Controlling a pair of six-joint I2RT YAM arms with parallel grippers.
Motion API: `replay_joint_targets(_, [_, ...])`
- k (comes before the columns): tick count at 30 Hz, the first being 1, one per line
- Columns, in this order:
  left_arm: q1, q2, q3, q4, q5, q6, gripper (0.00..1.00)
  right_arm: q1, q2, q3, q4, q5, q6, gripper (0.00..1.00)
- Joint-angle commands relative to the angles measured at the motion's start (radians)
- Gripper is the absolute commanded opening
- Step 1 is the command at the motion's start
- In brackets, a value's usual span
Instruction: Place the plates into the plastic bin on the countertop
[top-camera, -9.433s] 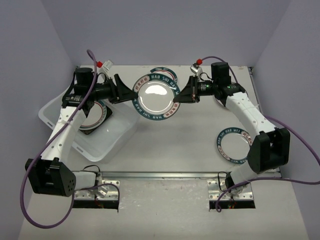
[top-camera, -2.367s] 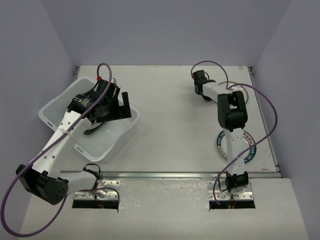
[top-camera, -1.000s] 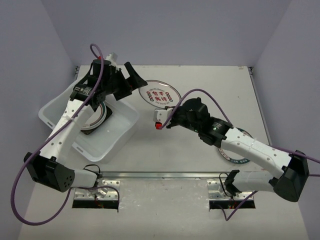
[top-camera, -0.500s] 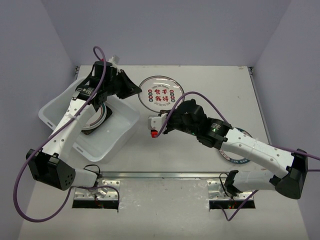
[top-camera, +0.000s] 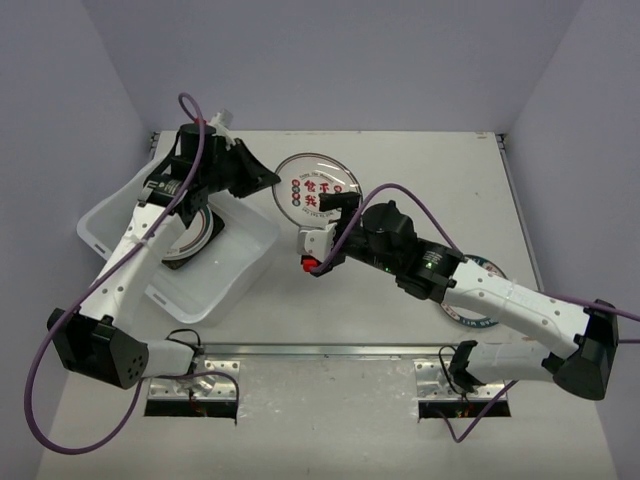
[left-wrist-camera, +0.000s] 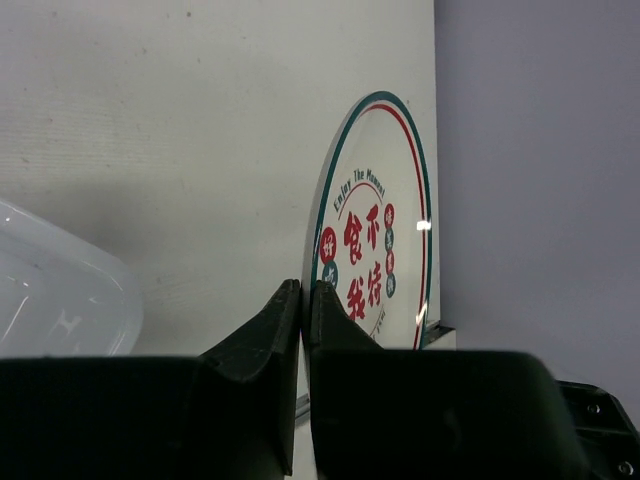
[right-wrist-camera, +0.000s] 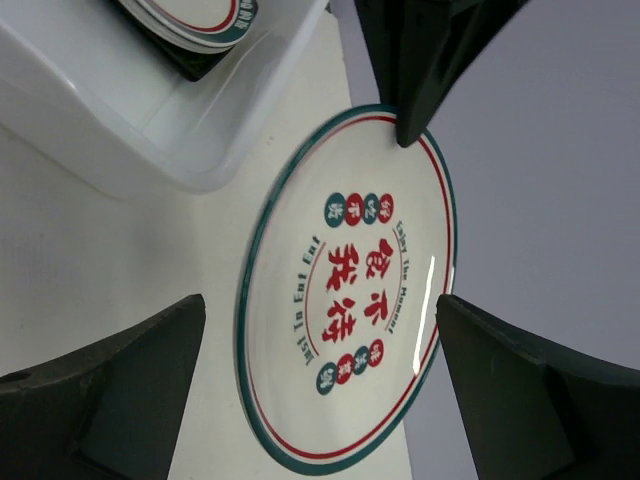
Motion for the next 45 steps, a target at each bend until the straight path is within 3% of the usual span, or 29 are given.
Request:
replay_joint_targets(1, [0.046, -0.074, -0.008, 0.084, -0.032, -0.052, 0.0, 0.004, -0.043, -0.013, 0.134, 0.043, 0.051, 0.99])
replay_joint_targets(5, [0.107, -0.108, -0.027, 0.051, -0.169, -0.111, 0.0, 0.0, -0.061, -0.009, 0.087, 0.001, 0.132, 0.99])
replay_joint_targets(8, [0.176, -0.154, -0.049, 0.041, -0.265, -0.155, 0.0, -0.027, -0.067, 0.034, 0.045, -0.049, 0.34, 0.99])
replay_joint_targets(13, [0.28, -0.223, -0.079, -0.046, -0.504, -0.206, 0.0, -0.077, 0.082, 0.352, -0.142, 0.12, 0.846, 0.99])
replay_joint_targets(16, [0.346, -0.232, -0.098, -0.106, -0.584, -0.205, 0.0, -0.205, 0.168, 0.552, -0.343, 0.023, 1.254, 0.99])
replay_joint_targets(20, [0.452, -0.264, -0.177, -0.112, -0.628, -0.205, 0.0, -0.392, 0.157, 0.542, -0.32, -0.189, 1.561, 0.99])
replay_joint_targets(28, [0.7, -0.255, -0.362, -0.005, -0.554, -0.167, 0.0, -0.486, 0.084, 0.45, -0.295, -0.249, 1.487, 0.99])
replay_joint_targets(37, [0.719, -0.135, -0.419, 0.115, -0.48, -0.126, 0.03, -0.546, 0.08, 0.408, -0.297, -0.342, 1.424, 0.99])
replay_joint_targets(38, [0.72, -0.121, -0.417, 0.111, -0.486, -0.126, 0.13, -0.56, 0.086, 0.399, -0.297, -0.366, 1.43, 0.99])
replay_joint_targets(39, [0.721, -0.115, -0.415, 0.106, -0.495, -0.125, 0.45, -0.579, 0.09, 0.385, -0.299, -0.385, 1.443, 0.99])
replay_joint_targets(40, [0.719, -0.111, -0.411, 0.104, -0.495, -0.123, 0.63, -0.588, 0.095, 0.379, -0.3, -0.408, 1.453, 0.99])
replay_joint_targets(41, [0.719, -0.109, -0.407, 0.098, -0.496, -0.119, 0.65, -0.591, 0.102, 0.374, -0.303, -0.433, 1.463, 0.99])
replay_joint_targets(42, [0.721, -0.093, -0.398, 0.072, -0.504, -0.115, 0.8, -0.614, 0.116, 0.37, -0.316, -0.47, 1.478, 0.99])
replay_joint_targets(43, [0.719, -0.07, -0.377, 0.052, -0.515, -0.112, 0.9, -0.631, 0.122, 0.367, -0.334, -0.484, 1.48, 0.99])
replay_joint_targets(44, [0.719, -0.07, -0.366, 0.036, -0.515, -0.109, 0.9, -0.631, 0.127, 0.365, -0.334, -0.491, 1.48, 0.99])
replay_joint_targets(45, [0.719, -0.047, -0.355, 0.011, -0.521, -0.097, 0.97, -0.64, 0.127, 0.363, -0.342, -0.488, 1.47, 0.99])
